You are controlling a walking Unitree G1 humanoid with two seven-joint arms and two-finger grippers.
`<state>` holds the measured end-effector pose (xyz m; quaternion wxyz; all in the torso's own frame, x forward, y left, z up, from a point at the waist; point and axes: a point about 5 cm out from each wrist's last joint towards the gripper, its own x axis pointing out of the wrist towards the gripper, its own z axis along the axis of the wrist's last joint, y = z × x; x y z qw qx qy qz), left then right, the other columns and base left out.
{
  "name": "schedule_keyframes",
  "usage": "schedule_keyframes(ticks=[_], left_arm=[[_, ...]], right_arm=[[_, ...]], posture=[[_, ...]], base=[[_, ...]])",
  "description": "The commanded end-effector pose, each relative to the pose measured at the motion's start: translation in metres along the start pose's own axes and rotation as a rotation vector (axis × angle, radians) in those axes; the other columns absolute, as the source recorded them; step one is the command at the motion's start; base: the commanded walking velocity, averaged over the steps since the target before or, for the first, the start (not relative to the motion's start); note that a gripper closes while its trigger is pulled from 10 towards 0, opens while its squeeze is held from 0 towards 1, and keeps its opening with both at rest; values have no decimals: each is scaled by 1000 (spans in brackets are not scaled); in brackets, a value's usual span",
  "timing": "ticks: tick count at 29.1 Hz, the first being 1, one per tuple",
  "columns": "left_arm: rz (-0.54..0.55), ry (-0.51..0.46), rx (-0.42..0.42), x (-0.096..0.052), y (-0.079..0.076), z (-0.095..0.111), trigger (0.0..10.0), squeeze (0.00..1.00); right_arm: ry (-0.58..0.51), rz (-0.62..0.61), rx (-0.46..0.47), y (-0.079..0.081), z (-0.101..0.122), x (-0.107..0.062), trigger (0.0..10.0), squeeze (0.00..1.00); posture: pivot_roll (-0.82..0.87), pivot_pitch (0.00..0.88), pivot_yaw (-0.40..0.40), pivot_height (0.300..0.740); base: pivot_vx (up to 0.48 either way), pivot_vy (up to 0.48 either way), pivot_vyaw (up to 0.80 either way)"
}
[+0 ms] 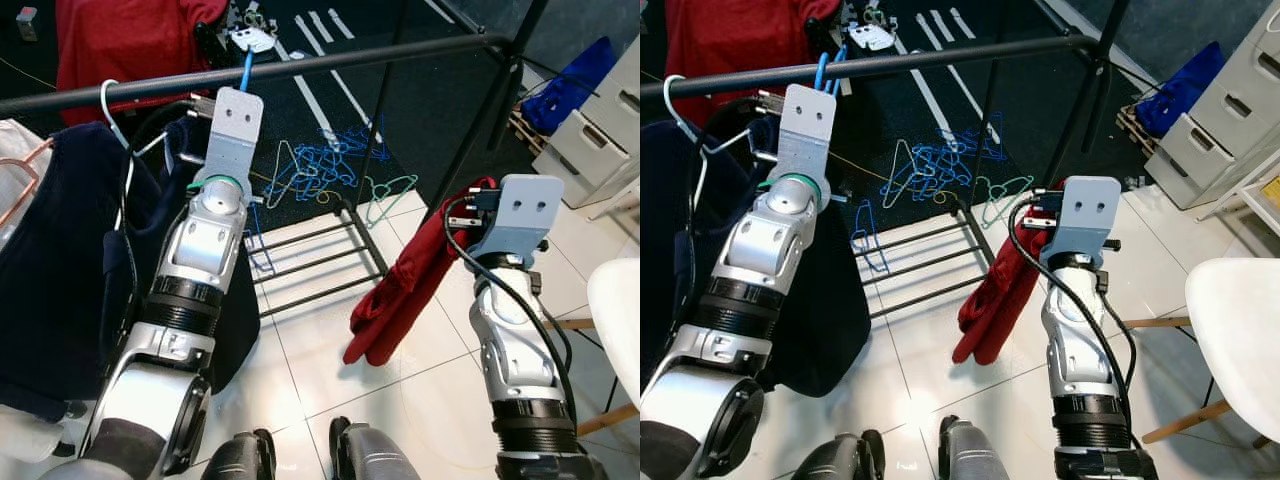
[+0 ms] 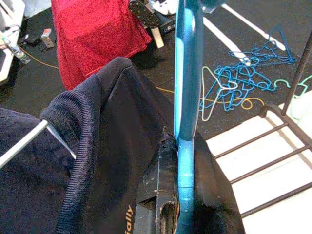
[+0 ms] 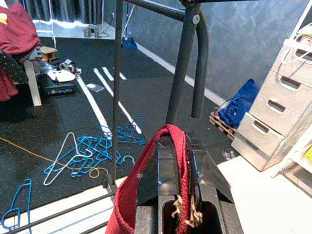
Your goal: Hang hanger
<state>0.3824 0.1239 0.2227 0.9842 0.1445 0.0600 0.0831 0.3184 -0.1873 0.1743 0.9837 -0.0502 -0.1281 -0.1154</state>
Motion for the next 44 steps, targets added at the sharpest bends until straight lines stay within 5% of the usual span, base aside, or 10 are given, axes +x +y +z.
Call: schedule_keyframes(ticks=[1, 3, 4, 8, 11, 22, 25, 28, 33, 44], left_arm=[[-10, -3, -8, 0, -3, 1, 0, 0], [-48, -18, -30, -1, -4, 3, 0, 0], [-105, -57, -49, -4, -1, 7, 10000, 0], [-169, -108, -54, -7, 4, 12, 10000, 0], [-290, -199, 18, -15, 16, 19, 10000, 0], [-419, -276, 145, -28, 33, 14, 10000, 0], [-539, -272, 254, -41, 36, -7, 10000, 0], [-579, -254, 294, -46, 36, -20, 10000, 0], [-647, -207, 299, -67, 43, -48, 10000, 0], [-707, -200, 221, -90, 41, -69, 10000, 0]], right_arm=[[-10, -18, -2, -4, 0, -2, 10000, 0], [-11, -19, -2, -5, 0, -2, 10000, 0], [-14, -17, -2, -5, 2, -2, 10000, 0], [-20, 0, -2, -5, 4, -2, 10000, 0], [-46, 96, -40, 0, 11, -1, 10000, 0], [-64, 282, -111, 0, 24, -1, 10000, 0], [-54, 467, -163, -2, 33, -5, 10000, 0], [-53, 517, -179, -5, 36, -6, 10000, 0], [-86, 389, -102, -32, 57, 13, 10000, 0], [-144, 361, 115, -19, 85, 30, 10000, 0]], posture=[[-117, 106, 43, 740], [-119, 110, 42, 740], [-120, 112, 41, 740], [-120, 116, 39, 740], [-118, 120, 36, 740], [-127, 132, 19, 740], [-135, 140, 13, 740], [-139, 143, 11, 740], [-130, 146, 5, 740], [-111, 137, 3, 740]], base=[[0, 0, 0], [0, 0, 0], [0, 0, 0], [0, 0, 0], [0, 0, 0], [0, 0, 0], [0, 0, 0], [0, 0, 0], [0, 0, 0], [0, 0, 0]])
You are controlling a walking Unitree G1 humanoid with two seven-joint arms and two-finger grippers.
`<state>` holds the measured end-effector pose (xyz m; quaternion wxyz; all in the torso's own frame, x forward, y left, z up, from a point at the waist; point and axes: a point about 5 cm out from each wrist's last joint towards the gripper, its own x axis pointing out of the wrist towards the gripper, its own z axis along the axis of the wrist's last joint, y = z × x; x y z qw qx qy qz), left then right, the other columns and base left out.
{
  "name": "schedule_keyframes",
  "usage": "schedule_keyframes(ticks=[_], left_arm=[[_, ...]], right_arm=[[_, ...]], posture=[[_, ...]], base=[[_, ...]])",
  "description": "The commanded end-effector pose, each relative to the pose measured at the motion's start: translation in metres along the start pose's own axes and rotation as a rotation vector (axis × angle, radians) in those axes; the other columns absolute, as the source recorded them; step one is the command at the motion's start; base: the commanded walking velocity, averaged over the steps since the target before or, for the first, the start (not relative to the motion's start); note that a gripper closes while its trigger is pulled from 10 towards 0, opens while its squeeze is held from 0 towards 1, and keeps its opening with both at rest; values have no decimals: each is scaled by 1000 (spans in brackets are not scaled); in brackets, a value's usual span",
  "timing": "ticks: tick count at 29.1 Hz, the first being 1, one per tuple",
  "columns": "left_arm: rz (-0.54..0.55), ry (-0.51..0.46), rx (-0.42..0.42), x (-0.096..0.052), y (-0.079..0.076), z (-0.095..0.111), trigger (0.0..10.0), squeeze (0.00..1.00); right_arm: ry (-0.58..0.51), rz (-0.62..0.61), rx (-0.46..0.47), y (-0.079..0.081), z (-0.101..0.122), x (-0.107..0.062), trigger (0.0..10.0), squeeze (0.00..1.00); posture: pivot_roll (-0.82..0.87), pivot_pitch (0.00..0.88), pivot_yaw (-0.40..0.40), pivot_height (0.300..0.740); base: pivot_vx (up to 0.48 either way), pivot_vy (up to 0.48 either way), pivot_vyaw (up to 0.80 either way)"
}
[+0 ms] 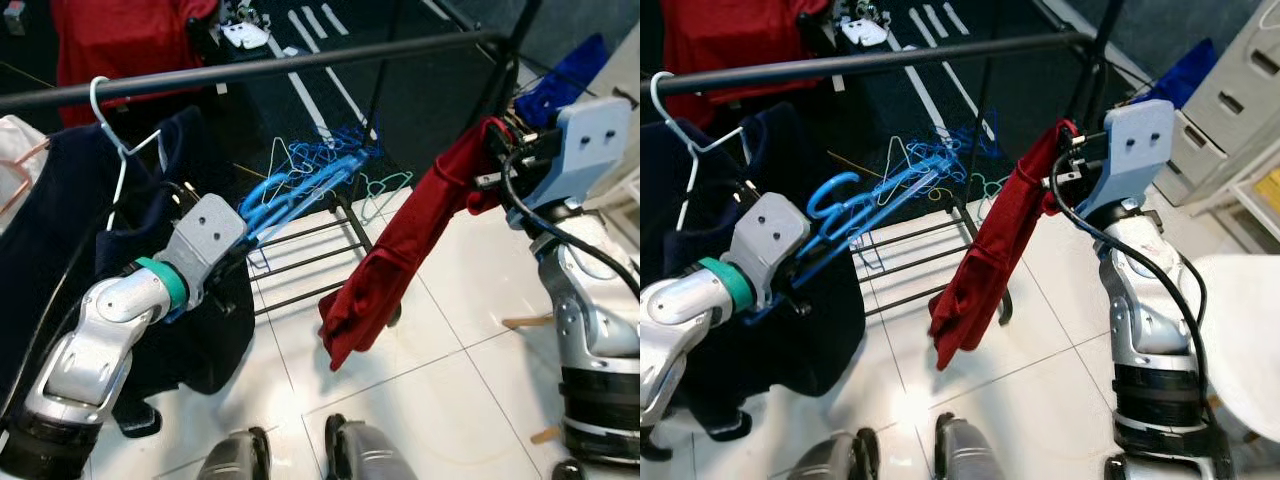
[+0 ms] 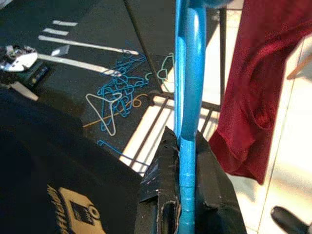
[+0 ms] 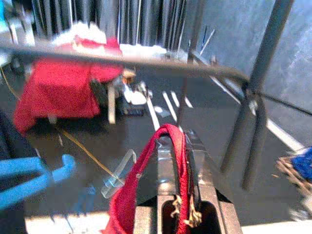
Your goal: Hang hanger
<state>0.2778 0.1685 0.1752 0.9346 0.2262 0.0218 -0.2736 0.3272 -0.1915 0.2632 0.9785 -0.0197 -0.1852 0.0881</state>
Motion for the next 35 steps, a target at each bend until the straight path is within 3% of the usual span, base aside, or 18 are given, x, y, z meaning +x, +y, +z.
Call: schedule_keyframes(ticks=[1, 5, 7, 8, 13, 14, 19, 21, 24, 25, 29, 33, 35], left_arm=[[-14, -20, -23, -3, -8, -3, 10000, 0], [-34, -20, -41, -17, -24, -17, 10000, 0], [-34, -20, -41, -17, -24, -17, 10000, 0], [-38, -16, -40, -22, -32, -21, 10000, 0], [-31, -11, -52, -24, -39, -25, 10000, 0], [-31, -5, -80, -27, -47, -28, 10000, 0], [-51, 12, -136, -25, -61, -30, 10000, 0], [-52, 41, -119, -10, -67, -34, 10000, 0], [-52, 41, -119, -10, -67, -34, 10000, 0], [-49, 62, -78, -8, -67, -39, 10000, 0], [-53, 83, -52, -12, -66, -45, 10000, 0], [-14, 157, 7, -44, -46, -64, 10000, 0], [-3, 164, 11, -49, -40, -65, 10000, 0]], right_arm=[[-23, -36, 39, -5, 6, 4, 10000, 0], [13, 2, 79, 10, -2, 22, 10000, 0], [13, 2, 79, 10, -2, 22, 10000, 0], [51, 48, 49, 18, -9, 28, 10000, 0], [86, 91, 21, 24, -17, 32, 10000, 0], [119, 128, -22, 28, -24, 33, 10000, 0], [184, 208, -107, 33, -38, 34, 10000, 0], [205, 305, -161, 43, -40, 37, 10000, 0], [205, 305, -161, 43, -40, 37, 10000, 0], [204, 344, -177, 47, -38, 39, 10000, 0], [198, 371, -190, 49, -34, 42, 10000, 0], [115, 377, -171, 47, -6, 55, 10000, 0], [96, 378, -170, 46, 1, 56, 10000, 0]], posture=[[-107, 137, -2, 740], [-84, 134, -41, 740], [-84, 134, -41, 740], [-82, 134, -54, 740], [-76, 135, -69, 740], [-71, 132, -75, 740], [-76, 129, -77, 740], [-88, 125, -72, 740], [-88, 125, -72, 740], [-92, 127, -69, 740], [-89, 137, -68, 740], [-69, 146, -61, 740], [-68, 146, -61, 740]], base=[[0, 0, 0], [0, 0, 0], [0, 0, 0], [0, 0, 0], [0, 0, 0], [0, 0, 0], [0, 0, 0], [0, 0, 0], [0, 0, 0], [0, 0, 0], [0, 0, 0], [0, 0, 0], [0, 0, 0]])
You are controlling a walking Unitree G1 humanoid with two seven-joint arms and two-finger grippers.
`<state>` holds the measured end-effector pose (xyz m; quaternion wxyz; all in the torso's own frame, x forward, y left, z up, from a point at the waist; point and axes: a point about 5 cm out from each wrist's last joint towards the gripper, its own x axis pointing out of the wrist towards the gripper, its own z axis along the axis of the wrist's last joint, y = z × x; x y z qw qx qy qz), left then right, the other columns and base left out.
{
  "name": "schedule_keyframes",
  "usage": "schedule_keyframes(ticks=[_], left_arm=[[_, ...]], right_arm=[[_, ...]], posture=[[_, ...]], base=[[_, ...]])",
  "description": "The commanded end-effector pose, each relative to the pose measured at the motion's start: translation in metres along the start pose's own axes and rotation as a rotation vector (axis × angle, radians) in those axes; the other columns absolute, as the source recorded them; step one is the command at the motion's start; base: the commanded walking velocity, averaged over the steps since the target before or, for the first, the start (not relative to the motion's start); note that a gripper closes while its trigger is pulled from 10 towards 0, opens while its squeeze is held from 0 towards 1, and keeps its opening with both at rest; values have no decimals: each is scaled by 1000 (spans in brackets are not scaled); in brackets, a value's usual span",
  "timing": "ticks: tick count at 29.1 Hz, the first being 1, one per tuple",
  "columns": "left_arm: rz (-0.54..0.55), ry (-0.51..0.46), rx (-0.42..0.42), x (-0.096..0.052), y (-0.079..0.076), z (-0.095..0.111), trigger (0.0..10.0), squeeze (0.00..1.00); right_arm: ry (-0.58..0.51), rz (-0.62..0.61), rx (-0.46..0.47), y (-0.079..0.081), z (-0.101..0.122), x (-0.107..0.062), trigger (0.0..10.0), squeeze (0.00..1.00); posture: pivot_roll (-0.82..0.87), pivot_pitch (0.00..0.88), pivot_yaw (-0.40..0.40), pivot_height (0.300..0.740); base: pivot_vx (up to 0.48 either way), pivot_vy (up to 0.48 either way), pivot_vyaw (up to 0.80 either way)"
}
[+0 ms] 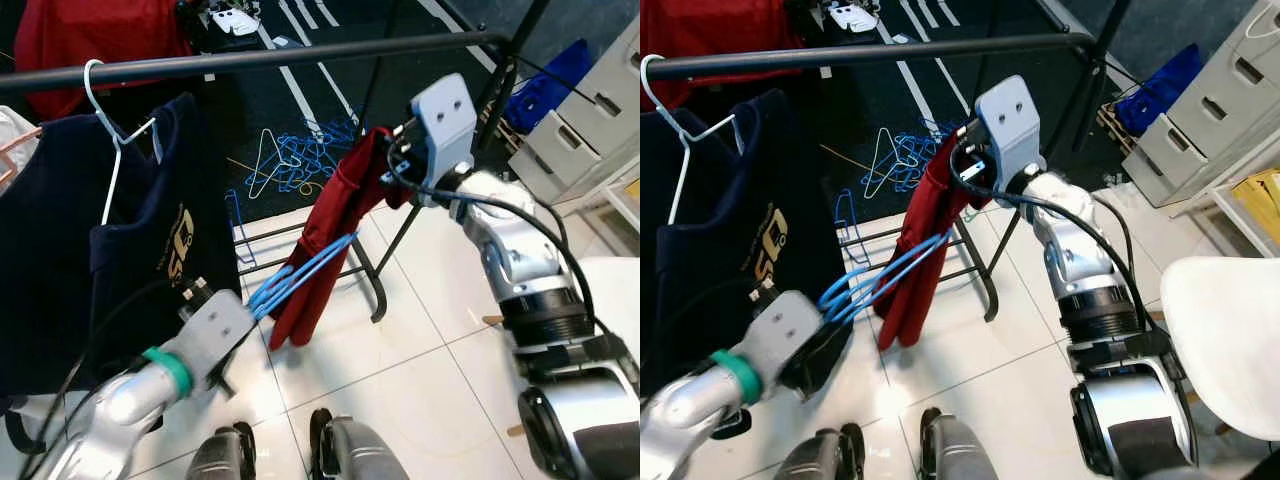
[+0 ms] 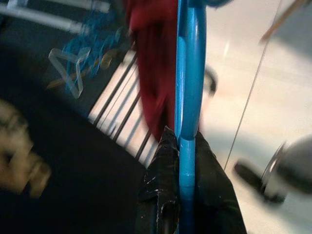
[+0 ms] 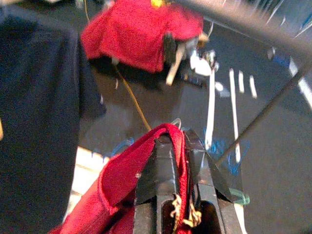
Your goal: Hang hanger
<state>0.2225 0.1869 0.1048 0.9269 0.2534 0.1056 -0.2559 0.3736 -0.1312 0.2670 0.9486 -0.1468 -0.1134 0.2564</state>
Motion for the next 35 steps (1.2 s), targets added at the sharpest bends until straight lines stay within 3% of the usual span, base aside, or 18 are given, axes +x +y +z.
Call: schedule_keyframes(ticks=[1, 6, 10, 12, 14, 17, 27, 35], left_arm=[[5, -16, 3, -5, 4, 0, 10000, 0], [28, -16, 9, -23, 28, 1, 10000, 0], [27, -20, 21, -22, 31, 2, 10000, 0], [27, -20, 21, -22, 31, 2, 10000, 0], [24, -49, 10, -7, 22, 7, 10000, 0], [7, -66, 2, -1, 14, 9, 10000, 0], [-77, -55, -32, -16, 10, 5, 10000, 0], [-47, -67, -38, -8, 11, 7, 10000, 0]], right_arm=[[-49, -14, -2, -8, 12, -3, 10000, 0], [-101, 44, -48, -9, 25, -11, 10000, 0], [-112, 83, -48, -4, 27, -11, 10000, 0], [-112, 83, -48, -4, 27, -11, 10000, 0], [-149, 109, -38, 1, 38, -6, 10000, 0], [-169, 109, -39, -1, 46, -3, 10000, 0], [-173, 43, -70, -20, 55, -2, 10000, 0], [-190, 52, -66, -22, 62, -6, 10000, 0]], posture=[[-68, 146, -61, 740], [-65, 149, -44, 740], [-67, 148, -42, 740], [-67, 148, -42, 740], [-89, 146, -39, 740], [-94, 146, -43, 740], [-92, 156, -46, 740], [-102, 159, -47, 740]], base=[[0, 0, 0], [0, 0, 0], [0, 0, 0], [0, 0, 0], [0, 0, 0], [0, 0, 0], [0, 0, 0], [0, 0, 0]])
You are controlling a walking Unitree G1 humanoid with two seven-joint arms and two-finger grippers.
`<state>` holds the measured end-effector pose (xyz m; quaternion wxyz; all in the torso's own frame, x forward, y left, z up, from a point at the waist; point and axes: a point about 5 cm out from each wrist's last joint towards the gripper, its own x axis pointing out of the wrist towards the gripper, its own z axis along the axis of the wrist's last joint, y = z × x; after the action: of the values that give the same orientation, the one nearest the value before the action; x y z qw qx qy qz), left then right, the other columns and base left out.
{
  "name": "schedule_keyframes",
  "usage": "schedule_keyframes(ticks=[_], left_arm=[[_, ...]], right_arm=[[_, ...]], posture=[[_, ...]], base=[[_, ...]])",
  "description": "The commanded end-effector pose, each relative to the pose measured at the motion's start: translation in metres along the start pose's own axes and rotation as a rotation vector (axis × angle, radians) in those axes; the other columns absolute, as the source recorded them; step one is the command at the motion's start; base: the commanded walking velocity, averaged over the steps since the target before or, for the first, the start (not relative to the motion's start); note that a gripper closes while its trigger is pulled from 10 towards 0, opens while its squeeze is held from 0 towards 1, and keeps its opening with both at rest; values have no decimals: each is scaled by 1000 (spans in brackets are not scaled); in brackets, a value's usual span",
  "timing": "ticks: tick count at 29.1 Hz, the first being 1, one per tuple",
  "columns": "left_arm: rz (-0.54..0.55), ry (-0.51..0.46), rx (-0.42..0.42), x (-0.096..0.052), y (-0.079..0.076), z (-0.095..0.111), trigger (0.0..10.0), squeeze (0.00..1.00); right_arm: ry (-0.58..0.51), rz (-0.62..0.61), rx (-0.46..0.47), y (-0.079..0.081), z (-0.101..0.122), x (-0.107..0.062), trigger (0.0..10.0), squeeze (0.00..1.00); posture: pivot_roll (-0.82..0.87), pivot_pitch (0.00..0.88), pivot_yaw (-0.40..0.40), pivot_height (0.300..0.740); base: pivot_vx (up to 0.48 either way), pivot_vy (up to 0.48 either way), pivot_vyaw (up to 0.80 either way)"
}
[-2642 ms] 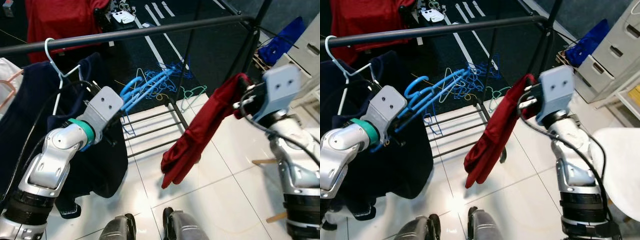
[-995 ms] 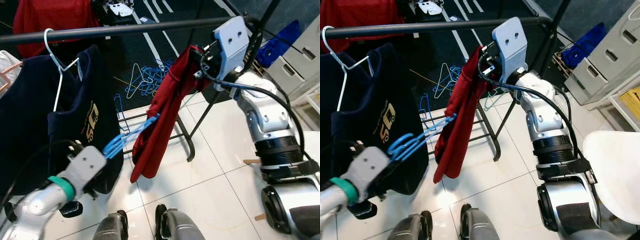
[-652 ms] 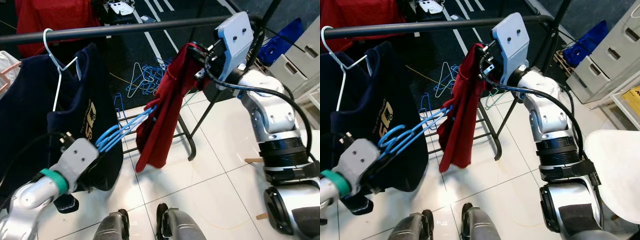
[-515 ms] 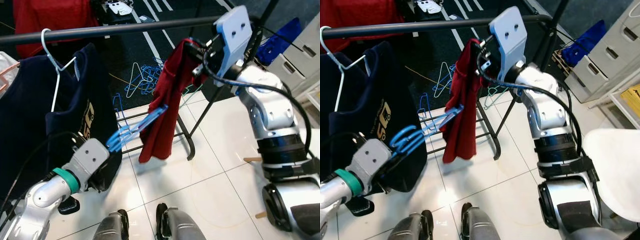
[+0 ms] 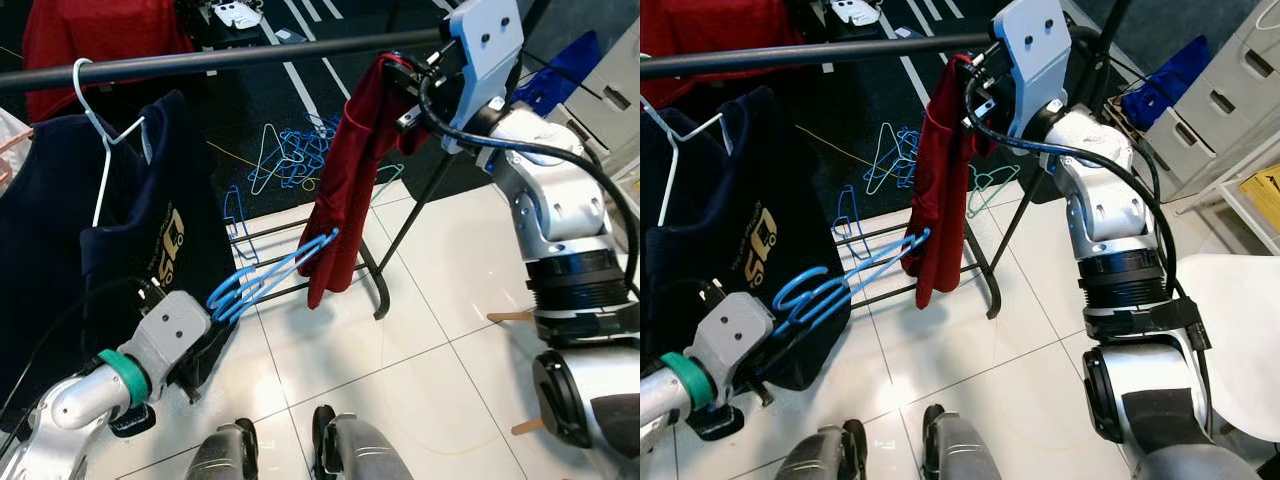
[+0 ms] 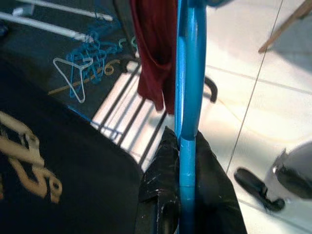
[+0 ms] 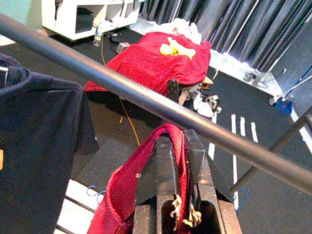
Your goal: Hang hanger
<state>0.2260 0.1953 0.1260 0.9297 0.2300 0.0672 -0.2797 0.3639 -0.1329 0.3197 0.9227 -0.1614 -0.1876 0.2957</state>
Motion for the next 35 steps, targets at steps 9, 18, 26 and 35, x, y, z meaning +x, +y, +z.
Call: schedule_keyframes(ticks=[9, 18, 26, 35], left_arm=[[16, 2, -39, 11, -9, -2, 10000, 0], [64, 24, -21, 9, -2, -7, 10000, 0], [97, 29, -9, -1, 10, -8, 10000, 0], [114, 7, -21, 15, 2, -5, 10000, 0]], right_arm=[[-82, -12, 12, -9, 24, 1, 10000, 0], [-103, -11, 16, -12, 32, 2, 10000, 0], [-94, -12, 13, -15, 30, 2, 10000, 0], [-103, -2, 22, -14, 34, 3, 10000, 0]], posture=[[-105, 160, -48, 740], [-107, 157, -54, 740], [-97, 146, -61, 740], [-108, 139, -65, 740]], base=[[0, 0, 0], [0, 0, 0], [0, 0, 0], [0, 0, 0]])
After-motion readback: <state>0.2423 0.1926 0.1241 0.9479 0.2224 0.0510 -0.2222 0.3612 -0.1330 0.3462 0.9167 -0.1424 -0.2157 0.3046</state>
